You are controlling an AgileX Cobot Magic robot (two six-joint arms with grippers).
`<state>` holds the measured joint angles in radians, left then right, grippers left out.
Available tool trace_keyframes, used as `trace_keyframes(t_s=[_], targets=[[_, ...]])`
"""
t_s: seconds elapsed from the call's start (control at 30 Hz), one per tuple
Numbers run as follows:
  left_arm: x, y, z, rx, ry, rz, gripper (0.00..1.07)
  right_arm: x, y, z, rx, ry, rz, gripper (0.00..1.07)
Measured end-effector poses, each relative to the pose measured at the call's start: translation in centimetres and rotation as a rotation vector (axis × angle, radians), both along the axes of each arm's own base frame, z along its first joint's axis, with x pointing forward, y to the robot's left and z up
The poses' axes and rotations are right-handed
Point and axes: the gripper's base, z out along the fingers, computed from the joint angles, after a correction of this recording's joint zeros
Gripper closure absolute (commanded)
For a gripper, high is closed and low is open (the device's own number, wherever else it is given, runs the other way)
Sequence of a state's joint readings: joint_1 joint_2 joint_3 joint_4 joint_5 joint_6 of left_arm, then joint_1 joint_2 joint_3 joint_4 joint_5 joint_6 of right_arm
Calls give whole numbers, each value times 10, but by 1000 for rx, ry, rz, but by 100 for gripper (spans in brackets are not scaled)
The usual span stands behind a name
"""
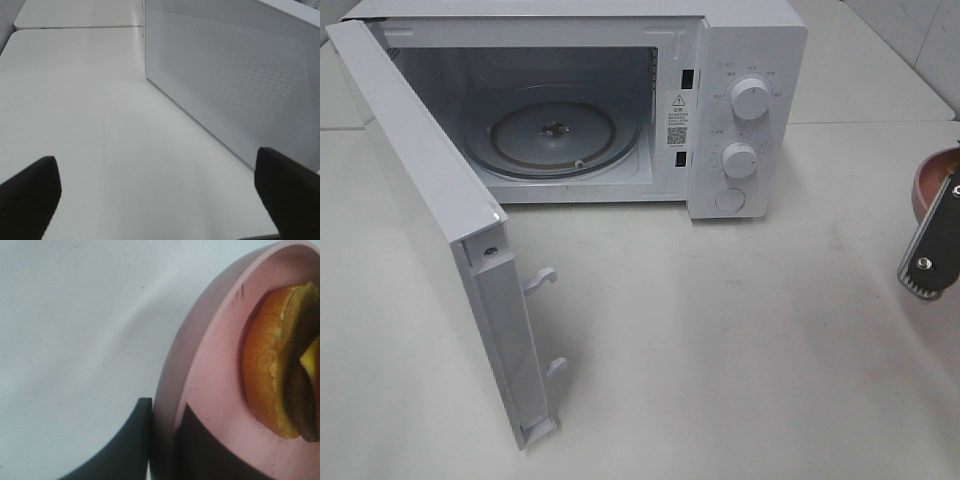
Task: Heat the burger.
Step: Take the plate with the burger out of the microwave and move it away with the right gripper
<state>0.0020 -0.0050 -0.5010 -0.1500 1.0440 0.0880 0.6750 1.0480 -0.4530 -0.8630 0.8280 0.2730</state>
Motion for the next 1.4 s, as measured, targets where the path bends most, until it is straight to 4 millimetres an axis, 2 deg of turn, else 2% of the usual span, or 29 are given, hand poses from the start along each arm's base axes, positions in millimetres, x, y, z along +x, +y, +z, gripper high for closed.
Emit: trace_keyframes(t_s=[0.23, 0.3, 0.4, 0.7, 0.83, 0.9, 1.0, 1.07, 1.4], targets=[[0, 0, 0, 0, 0, 0, 5, 14, 6, -15, 25, -26, -186, 107], [0, 0, 0, 0, 0, 0, 5, 24, 13, -24, 25, -31, -284, 107], [0, 0, 0, 0, 0, 0, 5, 27, 15, -26, 25, -35, -309, 107], [0, 0, 0, 0, 0, 0, 5, 57, 27, -46, 33, -100, -580, 106], [0, 0, 0, 0, 0, 0, 5, 65, 23, -55, 32, -109, -661, 106], [0, 0, 0, 0, 0, 0, 5, 70, 15, -66, 7, -94, -726, 106], [0, 0, 0, 0, 0, 0, 5, 72, 13, -69, 5, -90, -740, 105], [0, 0, 0, 0, 0, 0, 5, 78, 5, -80, 6, -74, -776, 104], [0, 0, 0, 0, 0, 0, 5, 91, -14, -107, 21, -42, -849, 99]])
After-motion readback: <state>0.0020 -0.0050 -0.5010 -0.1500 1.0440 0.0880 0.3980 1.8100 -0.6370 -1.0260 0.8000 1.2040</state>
